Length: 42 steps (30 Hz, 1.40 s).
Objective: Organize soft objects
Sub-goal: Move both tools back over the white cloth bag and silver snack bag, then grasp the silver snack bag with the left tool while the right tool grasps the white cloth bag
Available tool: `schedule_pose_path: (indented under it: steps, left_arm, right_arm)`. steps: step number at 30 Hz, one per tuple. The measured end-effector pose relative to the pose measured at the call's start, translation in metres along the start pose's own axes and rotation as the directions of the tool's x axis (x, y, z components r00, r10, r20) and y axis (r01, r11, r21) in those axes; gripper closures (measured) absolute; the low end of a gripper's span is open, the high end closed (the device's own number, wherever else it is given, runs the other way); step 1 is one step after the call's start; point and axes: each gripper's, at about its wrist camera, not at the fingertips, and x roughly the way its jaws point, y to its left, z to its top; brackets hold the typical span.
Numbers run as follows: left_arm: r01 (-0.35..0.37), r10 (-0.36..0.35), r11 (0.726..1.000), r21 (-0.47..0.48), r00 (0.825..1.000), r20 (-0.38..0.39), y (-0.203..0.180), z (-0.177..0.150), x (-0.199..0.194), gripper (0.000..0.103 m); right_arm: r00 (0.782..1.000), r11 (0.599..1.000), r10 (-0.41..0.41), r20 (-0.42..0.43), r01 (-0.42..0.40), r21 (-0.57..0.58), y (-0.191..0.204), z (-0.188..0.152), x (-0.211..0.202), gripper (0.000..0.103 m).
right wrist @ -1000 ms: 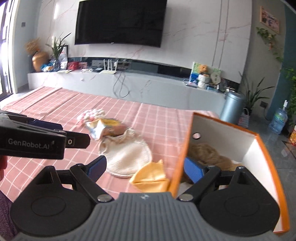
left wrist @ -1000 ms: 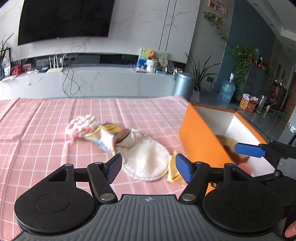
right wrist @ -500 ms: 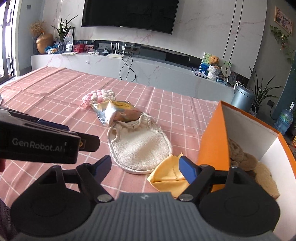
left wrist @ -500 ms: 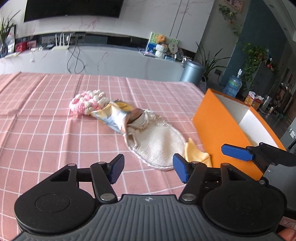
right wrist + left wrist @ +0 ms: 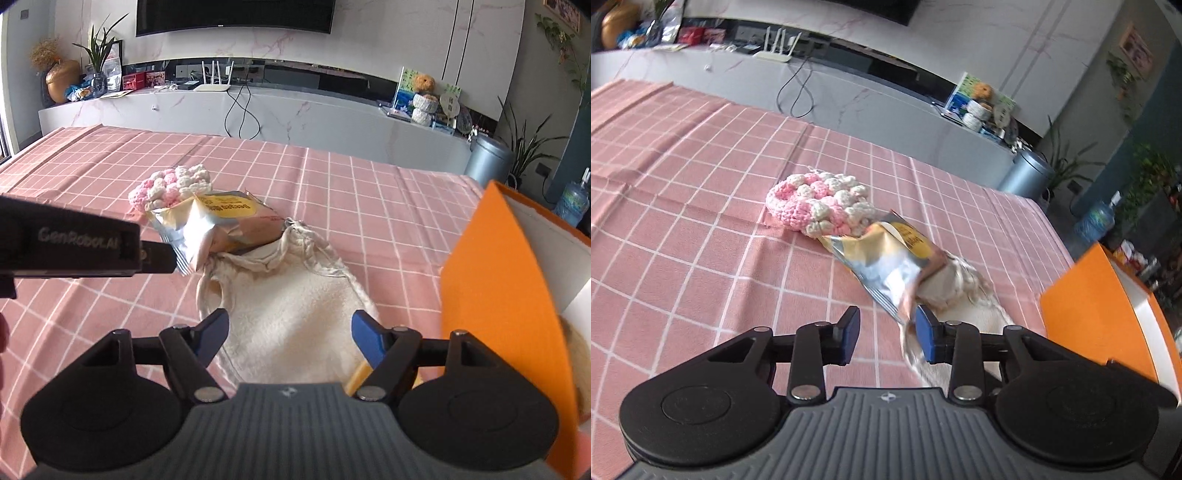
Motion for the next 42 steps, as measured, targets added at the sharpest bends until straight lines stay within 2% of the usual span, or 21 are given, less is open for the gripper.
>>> schedule_pose_path:
  steps: [5, 9, 11, 13, 16, 18, 19, 21, 23, 28, 33, 36, 42]
  left_arm:
    - [-0.004, 0.003, 0.995, -0.097, 1.0, -0.016, 0.012, 0.009, 0.03, 0.063]
    - [0.015, -0.016, 0.992, -0.128, 1.0, -0.006, 0.016, 0.01, 0.042, 0.063]
    - [0.03, -0.03, 0.99, -0.137, 1.0, 0.0, 0.018, 0.011, 0.044, 0.07]
    - [0.042, -0.042, 0.99, -0.138, 0.999, -0.001, 0.018, 0.012, 0.046, 0.085]
    - [0.069, -0.069, 0.988, -0.135, 0.998, 0.006, 0.016, 0.012, 0.048, 0.092]
    - [0.05, -0.05, 0.992, -0.112, 0.999, 0.01, 0.011, 0.012, 0.047, 0.096]
    - [0.044, -0.043, 0.993, -0.105, 0.999, 0.011, 0.009, 0.012, 0.047, 0.098]
    - [0.038, -0.036, 0.994, -0.103, 0.999, 0.015, 0.01, 0.014, 0.046, 0.099]
    - [0.02, -0.019, 0.996, -0.084, 1.0, 0.022, 0.007, 0.014, 0.041, 0.1]
    - [-0.014, 0.015, 0.999, -0.047, 1.0, 0.028, 0.006, 0.011, 0.025, 0.102]
    - [-0.04, 0.042, 0.997, -0.066, 0.998, 0.041, 0.012, -0.002, -0.009, 0.103]
    - [-0.081, 0.083, 0.996, -0.049, 0.995, 0.049, 0.017, -0.01, -0.031, 0.103]
    - [-0.13, 0.131, 0.989, -0.065, 0.991, 0.003, 0.032, -0.035, -0.062, 0.103]
  right_arm:
    - [0.999, 1.0, 0.006, -0.037, -0.005, 0.03, 0.002, 0.006, 0.028, 0.03]
    - [0.998, 0.998, 0.014, -0.068, -0.01, 0.065, -0.002, 0.006, 0.043, 0.03]
    - [0.998, 0.996, 0.025, -0.061, -0.02, 0.09, -0.004, 0.004, 0.045, 0.029]
    - [0.998, 0.996, 0.03, -0.054, -0.025, 0.087, -0.004, 0.003, 0.045, 0.031]
    - [0.998, 0.997, 0.046, -0.046, -0.043, 0.065, -0.001, 0.003, 0.042, 0.046]
    - [0.997, 0.997, 0.058, -0.044, -0.056, 0.048, 0.003, 0.004, 0.04, 0.065]
    - [0.998, 0.998, 0.055, -0.042, -0.054, 0.041, 0.005, 0.004, 0.04, 0.07]
    - [0.998, 0.999, 0.044, -0.037, -0.043, 0.017, 0.008, 0.004, 0.038, 0.093]
    - [0.998, 0.999, 0.047, -0.032, -0.047, 0.0, 0.008, 0.003, 0.036, 0.098]
    - [0.997, 0.997, 0.073, -0.017, -0.073, 0.001, 0.011, 0.002, 0.022, 0.102]
    - [0.993, 0.993, 0.115, -0.01, -0.115, -0.006, 0.018, -0.006, -0.002, 0.103]
    - [0.99, 0.99, 0.142, -0.011, -0.142, 0.002, 0.021, -0.013, -0.018, 0.103]
    - [0.981, 0.981, 0.191, -0.028, -0.192, -0.009, 0.03, -0.034, -0.05, 0.103]
